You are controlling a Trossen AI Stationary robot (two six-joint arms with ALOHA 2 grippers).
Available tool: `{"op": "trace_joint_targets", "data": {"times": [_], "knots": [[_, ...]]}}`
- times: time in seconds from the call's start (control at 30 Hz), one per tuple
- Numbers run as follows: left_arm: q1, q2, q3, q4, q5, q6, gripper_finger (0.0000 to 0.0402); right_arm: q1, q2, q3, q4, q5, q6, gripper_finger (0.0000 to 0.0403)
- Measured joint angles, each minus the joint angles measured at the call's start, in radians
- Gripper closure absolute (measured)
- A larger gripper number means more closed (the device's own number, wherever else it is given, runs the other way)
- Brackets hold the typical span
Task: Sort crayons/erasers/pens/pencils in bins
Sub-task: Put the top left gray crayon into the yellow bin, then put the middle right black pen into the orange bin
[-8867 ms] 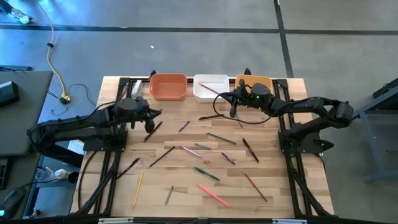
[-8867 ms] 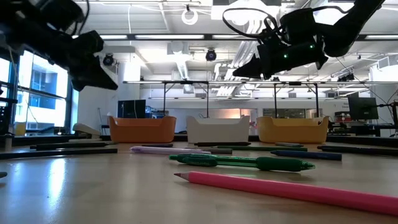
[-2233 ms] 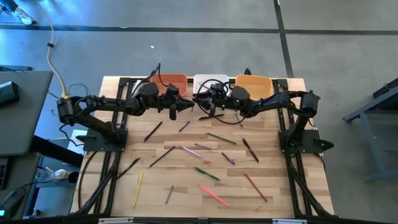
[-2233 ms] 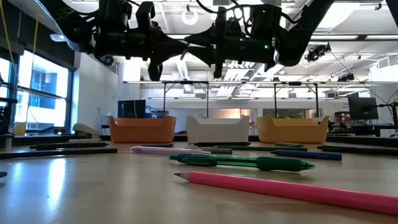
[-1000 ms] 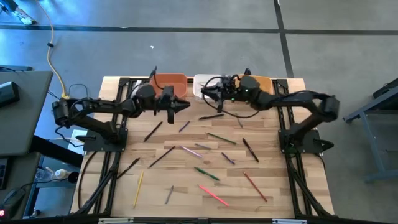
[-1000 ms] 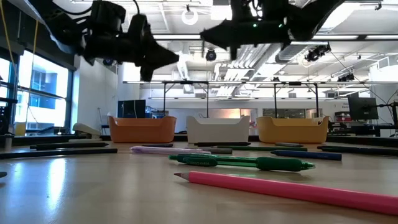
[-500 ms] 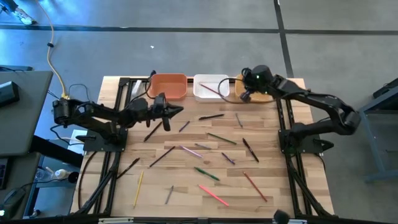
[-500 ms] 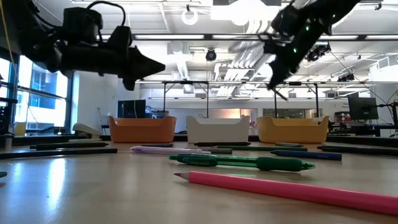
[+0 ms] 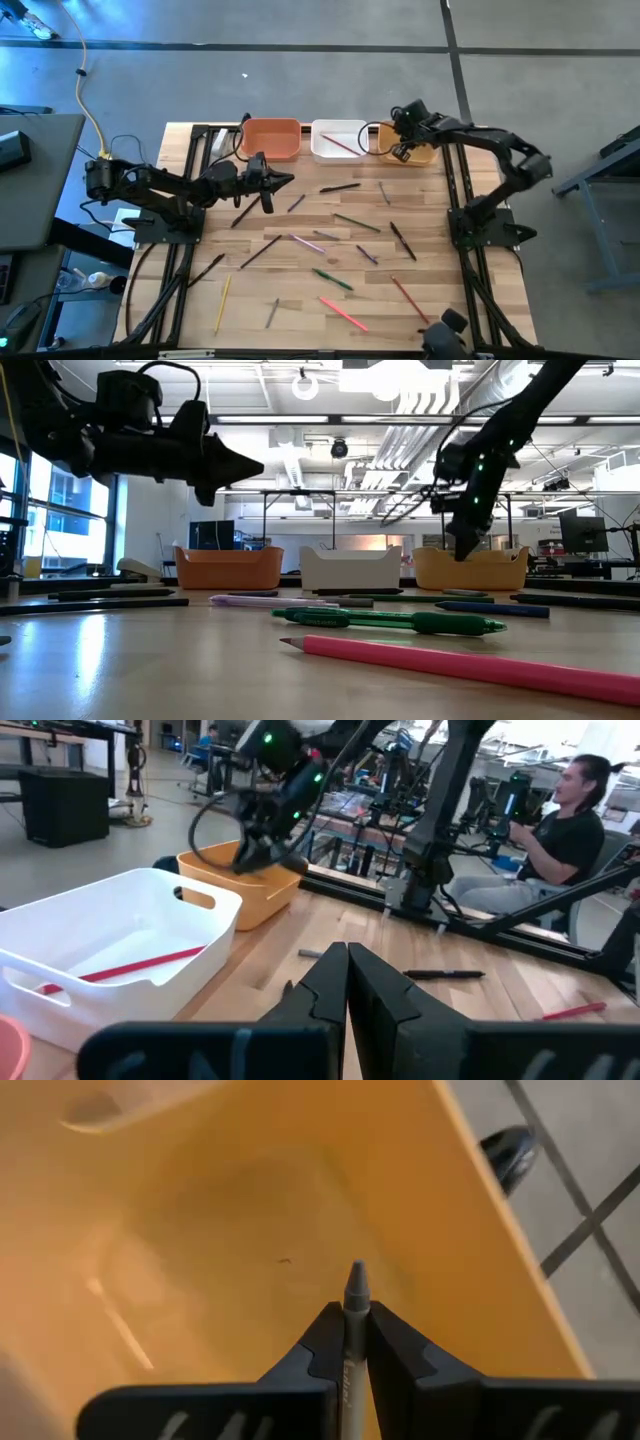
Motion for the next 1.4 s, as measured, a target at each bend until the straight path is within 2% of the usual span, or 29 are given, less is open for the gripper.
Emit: {"op": "trace_joint_targets", "data": {"times": [0.17, 0.37, 0.57, 0.67, 0.77, 0.87, 0.93, 1.1, 1.2, 1.4], "knots": [[0.000, 0.000, 0.000, 0.000, 0.000, 0.000, 0.0401, -0.021, 0.069, 0.000, 0.029, 0.006, -0.025, 0.0391], [0.000, 0.000, 0.000, 0.000, -0.015, 0.000, 0.0401, -0.026, 0.086, 0.000, 0.033, 0.007, -0.022, 0.0385], [0.000, 0.000, 0.000, 0.000, -0.016, 0.000, 0.0401, -0.025, 0.086, 0.000, 0.033, 0.010, -0.001, 0.0331], [0.000, 0.000, 0.000, 0.000, -0.041, 0.013, 0.0401, -0.025, 0.085, 0.000, 0.033, 0.046, 0.020, 0.0302], [0.000, 0.000, 0.000, -0.001, -0.056, 0.019, 0.0401, -0.025, 0.055, 0.000, 0.025, 0.061, 0.030, 0.0292], [0.000, 0.000, 0.000, -0.006, -0.067, 0.034, 0.0401, -0.023, -0.014, 0.000, -0.006, 0.052, 0.072, 0.0308], [0.000, 0.000, 0.000, -0.006, -0.068, 0.045, 0.0401, -0.023, -0.070, 0.000, -0.028, 0.010, 0.097, 0.0331], [0.000, 0.000, 0.000, -0.008, -0.084, 0.042, 0.0401, -0.022, -0.188, -0.002, -0.023, -0.247, 0.175, 0.0396], [0.000, 0.000, 0.000, -0.012, -0.104, 0.022, 0.0401, 0.009, -0.240, -0.071, 0.124, -0.307, 0.204, 0.0393], [-0.013, 0.000, 0.000, -0.012, -0.105, 0.026, 0.0401, 0.107, -0.302, -0.348, 0.586, -0.377, 0.321, 0.0400]]}}
